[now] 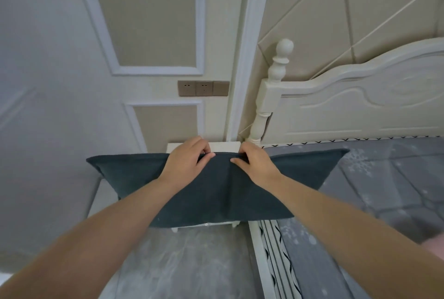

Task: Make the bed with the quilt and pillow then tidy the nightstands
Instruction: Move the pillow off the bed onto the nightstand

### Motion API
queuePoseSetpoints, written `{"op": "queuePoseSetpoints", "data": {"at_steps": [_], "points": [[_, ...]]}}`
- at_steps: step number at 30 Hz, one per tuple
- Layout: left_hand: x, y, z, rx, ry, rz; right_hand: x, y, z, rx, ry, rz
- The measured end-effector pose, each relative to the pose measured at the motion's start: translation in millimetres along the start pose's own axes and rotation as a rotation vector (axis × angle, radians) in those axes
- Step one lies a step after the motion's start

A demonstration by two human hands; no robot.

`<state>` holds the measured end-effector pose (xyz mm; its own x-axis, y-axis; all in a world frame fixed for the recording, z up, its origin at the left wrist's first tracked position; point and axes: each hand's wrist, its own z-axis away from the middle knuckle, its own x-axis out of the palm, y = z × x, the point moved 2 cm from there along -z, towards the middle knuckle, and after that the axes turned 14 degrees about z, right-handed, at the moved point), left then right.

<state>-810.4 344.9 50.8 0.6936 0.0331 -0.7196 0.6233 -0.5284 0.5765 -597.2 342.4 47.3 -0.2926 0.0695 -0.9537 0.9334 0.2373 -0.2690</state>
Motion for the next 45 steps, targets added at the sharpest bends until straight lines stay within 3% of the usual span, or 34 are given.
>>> {"op": "queuePoseSetpoints", "data": {"at_steps": [6,16,25,31,37,41,43,45], "points": [[1.4,-51.2,-13.6,-0.008,-0.025,0.038,32.3,-11.0,-37.1,0.031,-0.05,0.013],[30.1,-131.4,-81.4,-0.194,-0.054,0.081,78.7,17.7,-133.0,0.003,-0.151,0.034],[80.6,-209.0,-143.2,-0.403,-0.114,0.043,155.9,63.6,-237.0,-0.014,-0.375,0.03],[100.4,-255.0,-168.7,-0.586,-0.014,0.019,188.5,67.8,-288.2,-0.043,-0.355,0.015],[108.4,-293.5,-209.4,-0.563,-0.067,-0.063,202.9,83.1,-342.8,-0.084,-0.389,0.057],[114.5,-319.9,-233.3,-0.561,0.021,-0.096,214.6,85.0,-390.2,-0.033,-0.346,0.195],[124.9,-334.9,-227.2,-0.646,-0.049,-0.113,225.1,88.4,-404.0,-0.016,-0.351,0.267],[139.0,-353.8,-208.9,-0.756,-0.263,-0.163,241.1,93.8,-406.1,0.034,-0.434,0.298]]}}
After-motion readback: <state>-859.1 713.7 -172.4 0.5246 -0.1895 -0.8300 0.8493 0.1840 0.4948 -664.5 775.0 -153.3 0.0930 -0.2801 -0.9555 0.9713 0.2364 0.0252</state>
